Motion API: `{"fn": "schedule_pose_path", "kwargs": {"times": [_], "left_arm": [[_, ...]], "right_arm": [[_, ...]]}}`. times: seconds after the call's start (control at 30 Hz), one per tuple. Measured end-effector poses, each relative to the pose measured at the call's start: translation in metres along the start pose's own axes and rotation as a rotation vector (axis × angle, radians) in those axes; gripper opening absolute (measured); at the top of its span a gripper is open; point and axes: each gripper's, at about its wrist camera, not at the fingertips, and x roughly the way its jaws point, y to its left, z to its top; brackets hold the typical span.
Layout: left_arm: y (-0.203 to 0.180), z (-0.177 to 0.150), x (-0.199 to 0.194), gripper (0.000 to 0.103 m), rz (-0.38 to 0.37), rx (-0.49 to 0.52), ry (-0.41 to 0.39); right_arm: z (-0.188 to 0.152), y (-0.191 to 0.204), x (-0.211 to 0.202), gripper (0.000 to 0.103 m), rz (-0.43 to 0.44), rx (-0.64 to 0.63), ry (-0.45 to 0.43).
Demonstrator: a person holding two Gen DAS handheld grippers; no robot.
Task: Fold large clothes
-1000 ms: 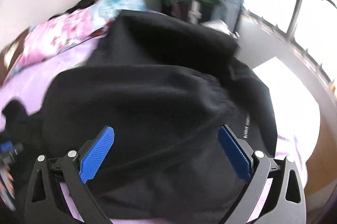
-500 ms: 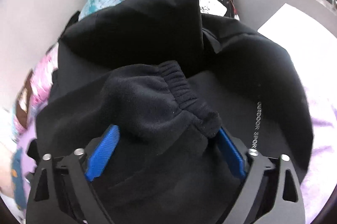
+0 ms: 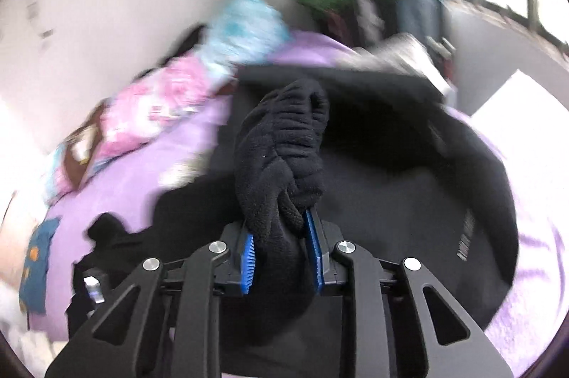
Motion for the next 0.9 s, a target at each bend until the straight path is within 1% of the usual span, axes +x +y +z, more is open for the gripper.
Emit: {"fn": "schedule_pose_path", "kwargs": {"times": [0.13,0.2,0.23,0.27,0.3,0.37,0.43,0.53,0.57,0.63,0.67,0.73,0.8,0.87,0.9], "left_arm": [[0.003,0.003,-0.008,0.098,-0.023,0.001,0.003],[0.008,0.009,-0.018,0.097,-0.069,-0.009,0.004],[0.015,0.011,-0.029,0.097,-0.108,-0.029,-0.009],[0.019,0.013,-0.038,0.097,-0.120,-0.026,-0.021],[0.021,0.014,-0.048,0.097,-0.117,-0.006,-0.032],[0.031,0.012,-0.071,0.097,-0.096,0.046,-0.054],[0.046,0.007,-0.090,0.097,-0.062,0.077,-0.062],[0.083,-0.015,-0.117,0.097,0.006,0.078,-0.052],[0.103,-0.025,-0.129,0.097,0.021,0.060,-0.052],[0.127,-0.040,-0.145,0.097,0.030,0.020,-0.059],[0.145,-0.050,-0.156,0.097,0.031,-0.006,-0.053],[0.166,-0.065,-0.170,0.097,0.024,-0.028,-0.051],[0.187,-0.079,-0.180,0.097,0.057,-0.044,-0.038],[0.213,-0.093,-0.192,0.097,0.072,-0.100,-0.022],[0.226,-0.103,-0.202,0.097,0.090,-0.129,-0.017]], "right_arm": [[0.017,0.098,-0.009,0.024,0.142,-0.107,0.001],[0.024,0.146,-0.008,0.024,0.201,-0.156,0.014],[0.026,0.172,-0.005,0.024,0.235,-0.181,0.024],[0.026,0.188,-0.002,0.024,0.254,-0.197,0.033],[0.025,0.213,0.004,0.024,0.271,-0.224,0.048],[0.021,0.252,0.019,0.024,0.294,-0.258,0.081],[0.015,0.280,0.032,0.024,0.306,-0.272,0.106],[-0.002,0.331,0.049,0.024,0.334,-0.295,0.139],[-0.010,0.350,0.056,0.024,0.345,-0.306,0.153],[-0.020,0.378,0.064,0.024,0.358,-0.323,0.172],[-0.027,0.392,0.068,0.024,0.364,-0.325,0.181],[-0.031,0.409,0.073,0.024,0.358,-0.340,0.191],[-0.039,0.428,0.078,0.024,0.351,-0.365,0.199],[-0.050,0.447,0.082,0.024,0.357,-0.377,0.219],[-0.061,0.461,0.086,0.024,0.369,-0.395,0.234]]}}
